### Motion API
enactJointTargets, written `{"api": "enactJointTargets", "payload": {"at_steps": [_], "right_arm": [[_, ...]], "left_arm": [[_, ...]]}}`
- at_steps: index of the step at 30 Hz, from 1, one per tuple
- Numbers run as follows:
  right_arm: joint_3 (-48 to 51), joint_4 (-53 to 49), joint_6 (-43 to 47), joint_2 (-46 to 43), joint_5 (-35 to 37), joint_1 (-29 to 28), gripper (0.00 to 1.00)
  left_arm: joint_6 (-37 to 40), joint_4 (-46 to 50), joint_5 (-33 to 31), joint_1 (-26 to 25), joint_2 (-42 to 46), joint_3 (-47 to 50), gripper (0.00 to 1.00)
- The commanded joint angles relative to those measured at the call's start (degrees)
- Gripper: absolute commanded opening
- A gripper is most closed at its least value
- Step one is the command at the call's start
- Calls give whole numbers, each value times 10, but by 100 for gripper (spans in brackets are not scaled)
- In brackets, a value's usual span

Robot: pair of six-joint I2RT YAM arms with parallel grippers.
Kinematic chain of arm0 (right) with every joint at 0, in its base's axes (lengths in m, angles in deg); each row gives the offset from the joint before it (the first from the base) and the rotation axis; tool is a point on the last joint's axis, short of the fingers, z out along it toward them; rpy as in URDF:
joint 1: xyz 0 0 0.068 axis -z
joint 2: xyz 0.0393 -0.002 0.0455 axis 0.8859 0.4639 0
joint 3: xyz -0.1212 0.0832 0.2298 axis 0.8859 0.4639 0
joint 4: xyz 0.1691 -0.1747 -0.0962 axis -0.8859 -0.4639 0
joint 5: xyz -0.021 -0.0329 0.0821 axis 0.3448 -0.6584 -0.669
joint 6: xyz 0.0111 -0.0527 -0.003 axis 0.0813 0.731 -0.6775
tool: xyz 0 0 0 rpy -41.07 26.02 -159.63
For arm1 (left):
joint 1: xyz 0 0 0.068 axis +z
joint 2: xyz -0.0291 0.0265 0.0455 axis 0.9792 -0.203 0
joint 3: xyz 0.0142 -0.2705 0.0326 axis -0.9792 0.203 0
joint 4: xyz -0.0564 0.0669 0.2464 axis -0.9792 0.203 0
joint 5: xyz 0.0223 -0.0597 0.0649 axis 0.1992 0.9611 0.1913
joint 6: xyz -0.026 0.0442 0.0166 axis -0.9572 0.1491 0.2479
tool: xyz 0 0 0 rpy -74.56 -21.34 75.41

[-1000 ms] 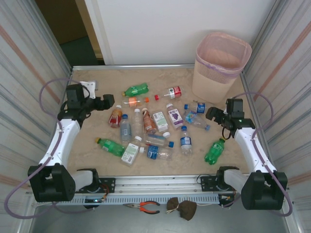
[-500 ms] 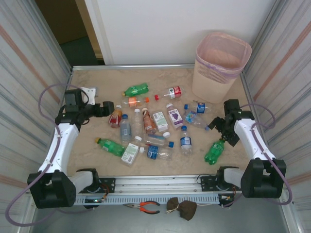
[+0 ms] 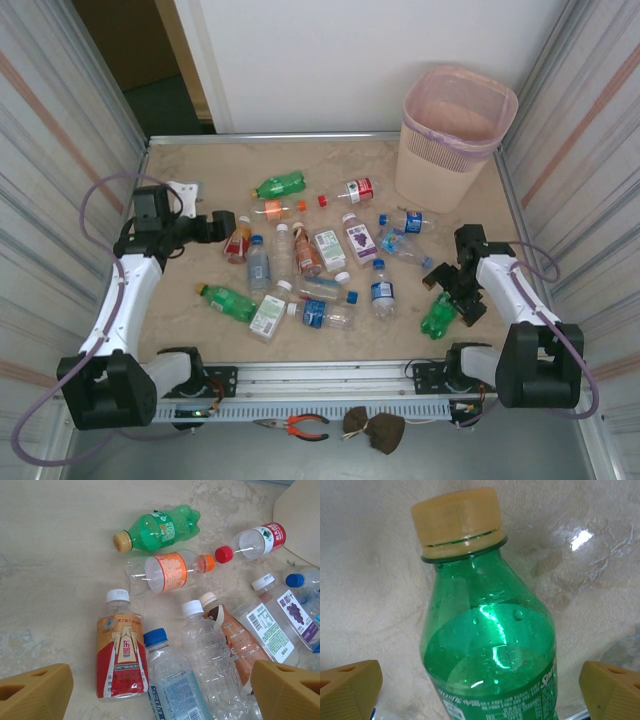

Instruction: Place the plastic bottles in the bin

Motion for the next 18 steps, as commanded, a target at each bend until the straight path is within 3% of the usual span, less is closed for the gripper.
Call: {"api": "enactJointTargets", "payload": {"at_steps": [1, 18], "right_arm": [[21, 16, -16, -6, -11, -1, 98], [68, 57, -25, -39, 1, 0, 77]], "left_arm": [[12, -2, 24, 6, 12, 7, 92], [-13, -29, 109, 29, -18, 12, 90]]}}
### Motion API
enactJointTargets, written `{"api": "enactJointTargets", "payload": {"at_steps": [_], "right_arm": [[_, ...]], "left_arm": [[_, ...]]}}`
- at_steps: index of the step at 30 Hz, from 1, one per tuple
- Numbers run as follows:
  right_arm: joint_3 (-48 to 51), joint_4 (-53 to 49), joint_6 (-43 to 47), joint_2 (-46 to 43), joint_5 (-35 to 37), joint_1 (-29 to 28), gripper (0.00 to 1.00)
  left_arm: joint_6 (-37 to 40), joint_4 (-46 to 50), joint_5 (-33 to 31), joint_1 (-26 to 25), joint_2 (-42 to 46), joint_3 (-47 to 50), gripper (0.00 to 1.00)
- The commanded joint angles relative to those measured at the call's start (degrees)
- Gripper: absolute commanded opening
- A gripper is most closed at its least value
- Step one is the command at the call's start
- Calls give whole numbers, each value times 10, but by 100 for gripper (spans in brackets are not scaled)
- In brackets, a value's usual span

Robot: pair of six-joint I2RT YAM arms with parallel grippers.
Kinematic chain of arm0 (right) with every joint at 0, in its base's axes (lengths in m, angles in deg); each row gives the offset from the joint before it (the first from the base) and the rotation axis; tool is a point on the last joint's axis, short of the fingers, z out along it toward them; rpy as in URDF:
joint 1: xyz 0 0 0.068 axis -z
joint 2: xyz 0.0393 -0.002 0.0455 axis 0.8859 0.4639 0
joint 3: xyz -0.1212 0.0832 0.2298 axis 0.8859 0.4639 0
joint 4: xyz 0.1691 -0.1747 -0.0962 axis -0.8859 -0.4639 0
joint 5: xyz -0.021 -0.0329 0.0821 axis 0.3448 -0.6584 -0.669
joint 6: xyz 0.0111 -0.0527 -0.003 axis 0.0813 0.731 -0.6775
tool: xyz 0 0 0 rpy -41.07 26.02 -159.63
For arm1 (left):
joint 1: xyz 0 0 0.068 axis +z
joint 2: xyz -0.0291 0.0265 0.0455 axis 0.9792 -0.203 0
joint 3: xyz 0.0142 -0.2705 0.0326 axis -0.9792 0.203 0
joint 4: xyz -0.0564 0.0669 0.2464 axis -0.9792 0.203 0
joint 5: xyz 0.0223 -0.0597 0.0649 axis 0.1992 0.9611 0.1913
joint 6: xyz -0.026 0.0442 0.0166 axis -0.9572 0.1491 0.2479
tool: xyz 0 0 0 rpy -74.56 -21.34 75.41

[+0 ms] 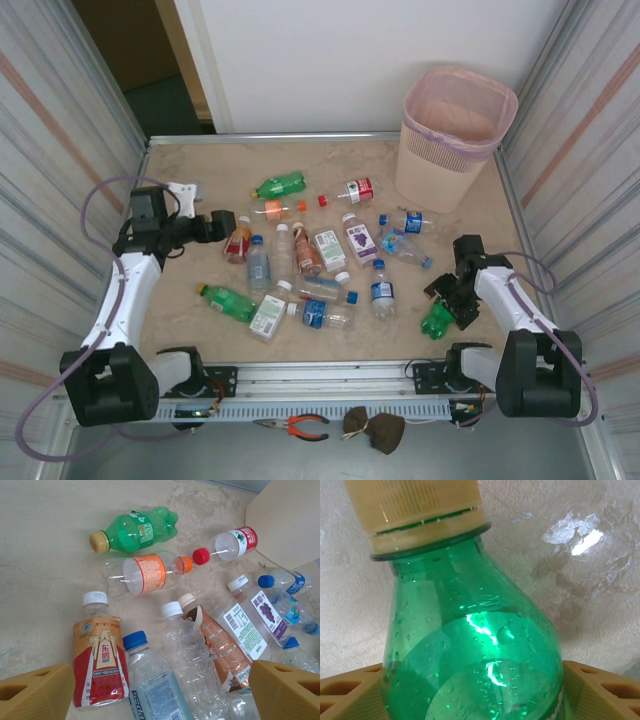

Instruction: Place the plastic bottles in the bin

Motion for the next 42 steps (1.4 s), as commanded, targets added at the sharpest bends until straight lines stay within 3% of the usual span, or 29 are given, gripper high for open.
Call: {"api": "enactJointTargets", "payload": {"at_steps": [1, 8, 22, 36, 42], "right_arm": [[7, 1, -12, -11, 8, 0, 74], [6, 0, -14, -21, 8, 1, 65], [-69, -12, 28, -72, 41, 4, 63], [-283, 63, 220, -72, 56, 16, 64], [-409, 96, 251, -17, 42, 17, 64]], "left_arm": [[-6, -6, 30, 6, -4, 3, 90], [-6, -6, 30, 6, -9, 2, 89], [-8, -15, 12, 16, 5, 5, 88], [-8, -32, 2, 40, 32, 17, 87], [-6, -35, 5, 43, 37, 20, 86]]}}
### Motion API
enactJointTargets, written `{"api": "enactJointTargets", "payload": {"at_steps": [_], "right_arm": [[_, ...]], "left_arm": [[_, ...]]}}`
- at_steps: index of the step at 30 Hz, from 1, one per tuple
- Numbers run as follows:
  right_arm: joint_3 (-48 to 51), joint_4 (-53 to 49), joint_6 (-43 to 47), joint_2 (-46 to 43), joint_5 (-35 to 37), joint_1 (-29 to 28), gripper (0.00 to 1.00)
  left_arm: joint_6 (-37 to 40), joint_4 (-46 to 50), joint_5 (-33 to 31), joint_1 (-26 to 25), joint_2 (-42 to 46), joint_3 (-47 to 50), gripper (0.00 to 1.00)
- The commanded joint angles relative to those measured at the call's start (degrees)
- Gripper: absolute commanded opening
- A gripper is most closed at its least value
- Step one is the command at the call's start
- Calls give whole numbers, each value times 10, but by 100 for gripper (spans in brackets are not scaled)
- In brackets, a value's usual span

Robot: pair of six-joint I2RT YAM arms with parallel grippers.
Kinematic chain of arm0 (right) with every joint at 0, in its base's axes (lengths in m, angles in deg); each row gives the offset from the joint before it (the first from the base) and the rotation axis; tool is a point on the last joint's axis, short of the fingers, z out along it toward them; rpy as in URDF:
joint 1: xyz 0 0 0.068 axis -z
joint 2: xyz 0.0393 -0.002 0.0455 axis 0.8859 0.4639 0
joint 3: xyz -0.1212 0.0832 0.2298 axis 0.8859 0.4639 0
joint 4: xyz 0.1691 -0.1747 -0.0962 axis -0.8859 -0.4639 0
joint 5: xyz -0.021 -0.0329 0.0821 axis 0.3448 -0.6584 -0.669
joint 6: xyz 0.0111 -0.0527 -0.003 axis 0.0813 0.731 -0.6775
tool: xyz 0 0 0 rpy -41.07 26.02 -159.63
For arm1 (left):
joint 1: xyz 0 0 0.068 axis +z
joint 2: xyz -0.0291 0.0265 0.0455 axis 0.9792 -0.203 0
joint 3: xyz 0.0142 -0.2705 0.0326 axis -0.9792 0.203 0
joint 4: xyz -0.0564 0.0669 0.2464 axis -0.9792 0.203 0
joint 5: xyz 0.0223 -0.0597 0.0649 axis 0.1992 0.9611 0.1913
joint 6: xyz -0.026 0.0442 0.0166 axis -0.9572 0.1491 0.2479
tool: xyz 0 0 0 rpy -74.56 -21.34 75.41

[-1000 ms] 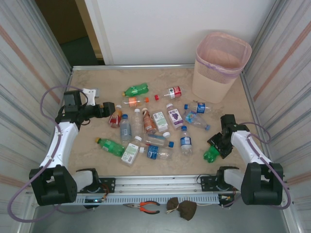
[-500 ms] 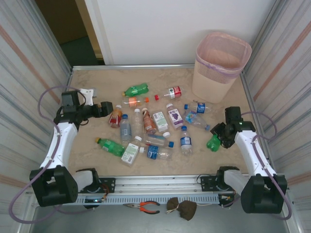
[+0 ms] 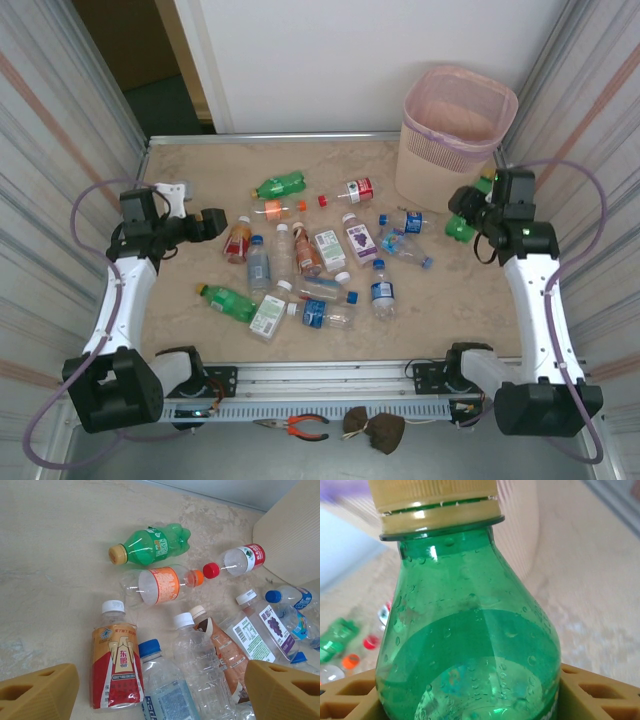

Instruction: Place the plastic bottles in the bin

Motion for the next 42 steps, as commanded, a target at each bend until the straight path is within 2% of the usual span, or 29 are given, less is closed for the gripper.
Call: {"api": "enactJointTargets", "payload": {"at_steps": [1, 9, 17, 26, 42], "right_arm": [[-73, 32, 44, 40, -7, 5, 63], [-251, 92, 40, 174, -38, 5, 63], [-449, 120, 14, 349, -57, 5, 62], [-662, 61, -5, 547, -71, 4, 63], [-777, -33, -26, 716, -107, 4, 54]], "left_arm": [[-4, -15, 2, 6, 20, 8, 86], [-8, -20, 17, 6, 14, 9, 85], [-8, -23, 20, 7, 11, 12, 85], [-10, -23, 25, 6, 6, 11, 85], [-15, -22, 26, 6, 2, 12, 85]]}}
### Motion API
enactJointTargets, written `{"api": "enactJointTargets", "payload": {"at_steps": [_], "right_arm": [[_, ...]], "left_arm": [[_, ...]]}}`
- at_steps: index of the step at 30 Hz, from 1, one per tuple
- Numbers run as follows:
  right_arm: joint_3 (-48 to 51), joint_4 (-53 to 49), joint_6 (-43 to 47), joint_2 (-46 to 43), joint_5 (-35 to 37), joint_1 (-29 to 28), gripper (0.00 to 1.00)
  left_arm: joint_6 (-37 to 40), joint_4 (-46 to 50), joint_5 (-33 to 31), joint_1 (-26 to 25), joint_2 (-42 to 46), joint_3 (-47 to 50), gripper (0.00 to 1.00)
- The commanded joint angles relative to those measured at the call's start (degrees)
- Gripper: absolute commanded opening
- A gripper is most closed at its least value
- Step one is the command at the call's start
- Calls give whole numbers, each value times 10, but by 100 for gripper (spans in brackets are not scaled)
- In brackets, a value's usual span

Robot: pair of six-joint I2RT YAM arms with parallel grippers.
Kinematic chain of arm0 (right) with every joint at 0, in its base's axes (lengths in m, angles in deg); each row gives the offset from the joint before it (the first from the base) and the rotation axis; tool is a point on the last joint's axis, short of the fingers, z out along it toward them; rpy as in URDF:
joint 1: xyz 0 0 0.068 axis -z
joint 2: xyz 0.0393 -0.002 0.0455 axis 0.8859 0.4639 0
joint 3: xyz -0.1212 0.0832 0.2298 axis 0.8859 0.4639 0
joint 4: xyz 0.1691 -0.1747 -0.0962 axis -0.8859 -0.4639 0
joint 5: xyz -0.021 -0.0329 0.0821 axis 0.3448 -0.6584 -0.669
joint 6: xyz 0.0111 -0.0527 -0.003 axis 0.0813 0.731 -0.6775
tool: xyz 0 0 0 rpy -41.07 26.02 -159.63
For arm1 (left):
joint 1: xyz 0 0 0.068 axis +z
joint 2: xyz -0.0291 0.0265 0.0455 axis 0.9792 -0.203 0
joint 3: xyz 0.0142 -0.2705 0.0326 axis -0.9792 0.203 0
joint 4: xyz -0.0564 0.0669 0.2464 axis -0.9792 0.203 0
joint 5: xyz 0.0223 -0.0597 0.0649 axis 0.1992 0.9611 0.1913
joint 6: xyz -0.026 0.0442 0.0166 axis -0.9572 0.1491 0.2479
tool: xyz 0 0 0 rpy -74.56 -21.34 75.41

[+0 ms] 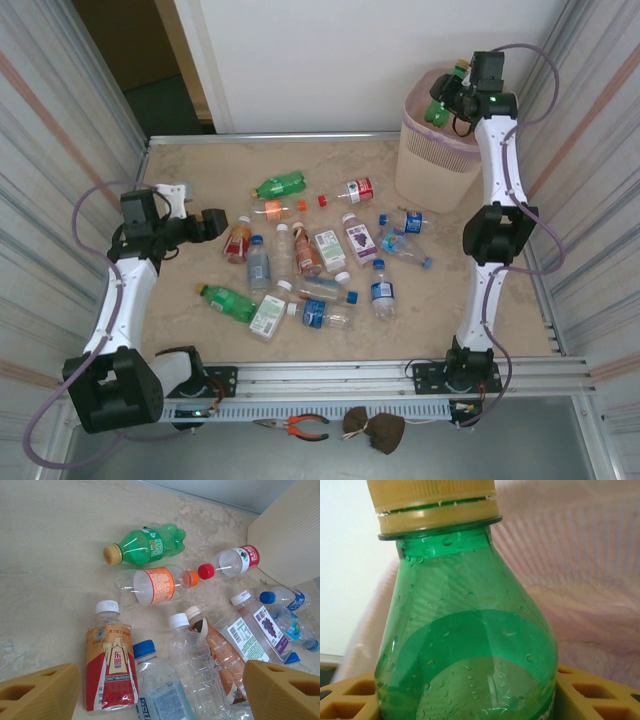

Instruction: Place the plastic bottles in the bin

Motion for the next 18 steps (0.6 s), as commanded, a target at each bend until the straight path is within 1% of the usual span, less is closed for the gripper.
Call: {"api": "enactJointTargets", "payload": {"at_steps": [1, 10, 18], "right_arm": [[-28, -41, -13, 29, -31, 2, 54], [-29, -97, 11, 73, -67, 2, 53], [-59, -169, 36, 132, -153, 22, 51]], "left_arm": [[-3, -10, 15, 6, 1, 3, 85], [-5, -12, 15, 6, -2, 4, 85], [-4, -9, 15, 6, -1, 4, 84]]}}
